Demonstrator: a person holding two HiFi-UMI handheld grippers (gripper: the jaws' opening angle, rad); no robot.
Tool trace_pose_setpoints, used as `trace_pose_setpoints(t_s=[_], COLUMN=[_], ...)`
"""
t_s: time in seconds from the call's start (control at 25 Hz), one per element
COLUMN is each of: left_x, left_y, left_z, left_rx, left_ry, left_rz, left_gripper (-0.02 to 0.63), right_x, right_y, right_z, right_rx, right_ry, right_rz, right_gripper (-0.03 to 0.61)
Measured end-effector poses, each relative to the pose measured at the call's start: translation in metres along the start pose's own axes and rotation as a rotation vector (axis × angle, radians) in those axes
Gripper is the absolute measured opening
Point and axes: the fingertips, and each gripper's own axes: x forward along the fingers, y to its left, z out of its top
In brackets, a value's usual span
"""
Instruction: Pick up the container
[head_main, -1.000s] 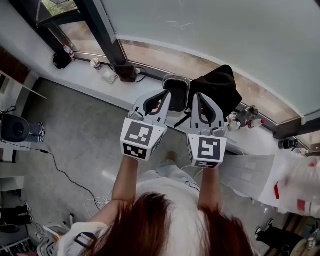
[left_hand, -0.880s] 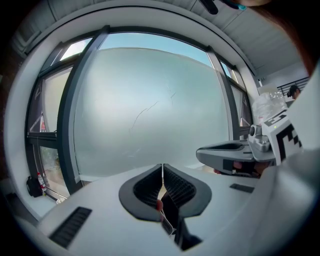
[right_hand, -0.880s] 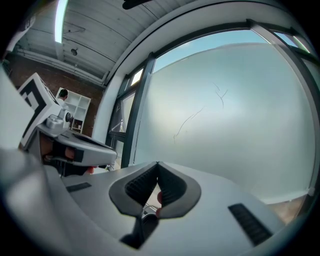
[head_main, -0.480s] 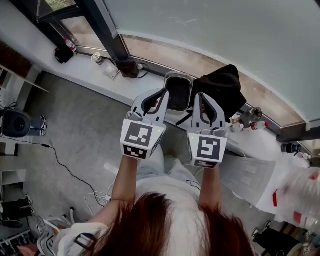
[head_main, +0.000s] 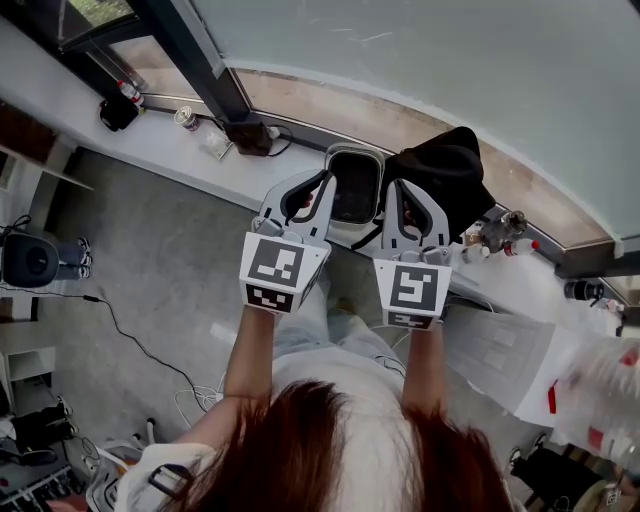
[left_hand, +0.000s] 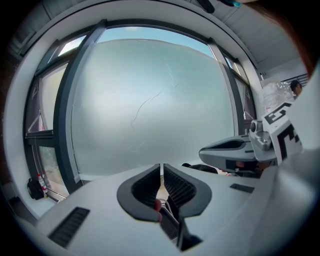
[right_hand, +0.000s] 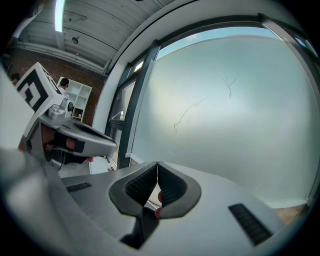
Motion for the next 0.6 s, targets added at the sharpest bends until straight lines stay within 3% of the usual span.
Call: trace_pose_setpoints(t_s=[0.6], left_x=[0.062], left_y=[0.037], left_z=[-0.034], left_rx=[-0.014], left_ry=[0.084], left_rz=[-0.048], left_gripper=[0.023], right_x=[0.079], right_y=[0.012], right_z=[-0.03], right_rx=[0.009], right_ry=[0.089], right_rz=[0.044], right_gripper=[0.026])
